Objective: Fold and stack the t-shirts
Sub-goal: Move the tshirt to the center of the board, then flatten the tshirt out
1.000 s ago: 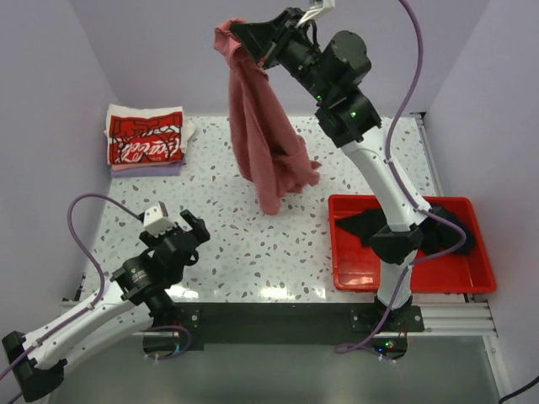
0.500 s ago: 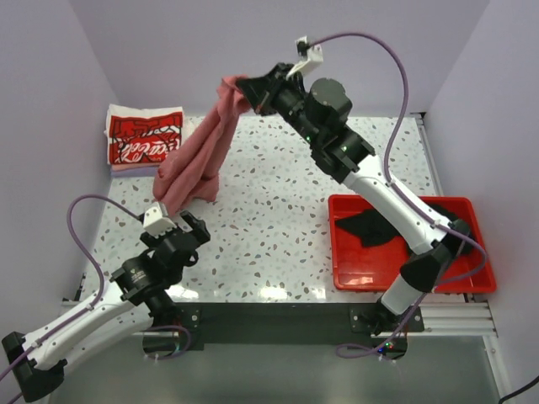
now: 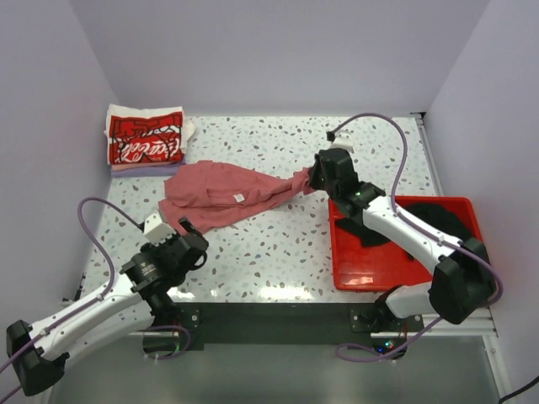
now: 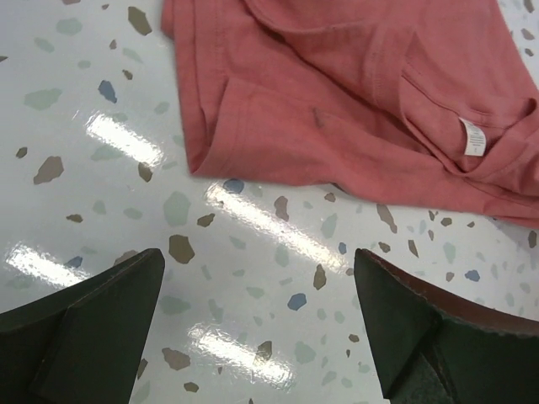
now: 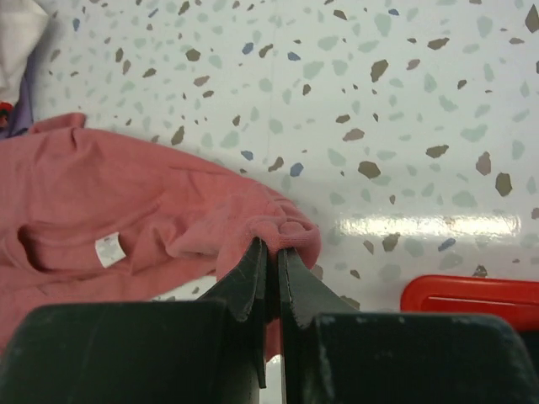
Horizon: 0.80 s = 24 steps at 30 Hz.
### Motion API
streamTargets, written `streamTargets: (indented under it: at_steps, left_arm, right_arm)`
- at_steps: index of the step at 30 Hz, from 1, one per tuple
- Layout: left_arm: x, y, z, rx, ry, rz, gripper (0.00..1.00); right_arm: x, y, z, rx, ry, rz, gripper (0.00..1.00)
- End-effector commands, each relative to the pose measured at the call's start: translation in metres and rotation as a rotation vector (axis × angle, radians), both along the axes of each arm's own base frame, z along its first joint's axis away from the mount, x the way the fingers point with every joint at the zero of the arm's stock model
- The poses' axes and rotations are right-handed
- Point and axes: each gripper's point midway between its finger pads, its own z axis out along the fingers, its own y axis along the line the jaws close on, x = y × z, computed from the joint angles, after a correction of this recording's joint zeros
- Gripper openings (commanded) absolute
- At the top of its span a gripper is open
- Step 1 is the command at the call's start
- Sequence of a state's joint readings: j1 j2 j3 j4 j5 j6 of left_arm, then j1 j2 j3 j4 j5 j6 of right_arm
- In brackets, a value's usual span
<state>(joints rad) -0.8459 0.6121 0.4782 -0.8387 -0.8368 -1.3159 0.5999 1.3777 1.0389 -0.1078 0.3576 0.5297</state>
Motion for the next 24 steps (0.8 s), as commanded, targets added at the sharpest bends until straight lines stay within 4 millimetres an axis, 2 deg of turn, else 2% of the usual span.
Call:
streamTargets:
  at_steps: [1,5,6,7,9,12,14,21,24]
  left_arm:
    - [0.000,0.011,0.003,-0.004,-0.004,0.101,1.00]
    - [0.003,0.015,-0.006,0.022,0.022,0.120,1.00]
    - [0.011,0.002,-0.006,-0.025,0.014,0.087,1.00]
    - [0.016,0.008,-0.009,0.005,0.033,0.079,0.99]
    - [0.027,0.005,-0.011,-0.048,0.051,0.082,0.92]
    - [0.040,0.006,-0.001,-0.019,0.028,0.064,0.92]
    - [0.046,0.009,-0.001,0.018,0.039,0.068,0.92]
    - [0.059,0.026,-0.032,0.042,0.156,0.115,0.87]
    - [0.067,0.031,-0.039,0.035,0.174,0.126,0.83]
  right_arm:
    - [-0.009,-0.011,0.034,0.018,-0.097,-0.006,0.00]
    - [-0.017,-0.008,0.024,0.002,-0.073,0.040,0.00]
    - [-0.019,-0.005,0.020,0.002,-0.060,0.063,0.00]
    - [-0.022,-0.004,0.015,0.002,-0.046,0.074,0.00]
    - [-0.024,0.000,0.009,0.001,-0.032,0.101,0.00]
    - [-0.028,0.003,-0.001,-0.007,-0.001,0.128,0.00]
    - [-0.029,0.001,-0.005,-0.017,0.015,0.126,0.00]
    - [-0.033,0.004,-0.015,-0.018,0.045,0.146,0.00]
    - [-0.033,0.005,-0.020,-0.024,0.058,0.151,0.00]
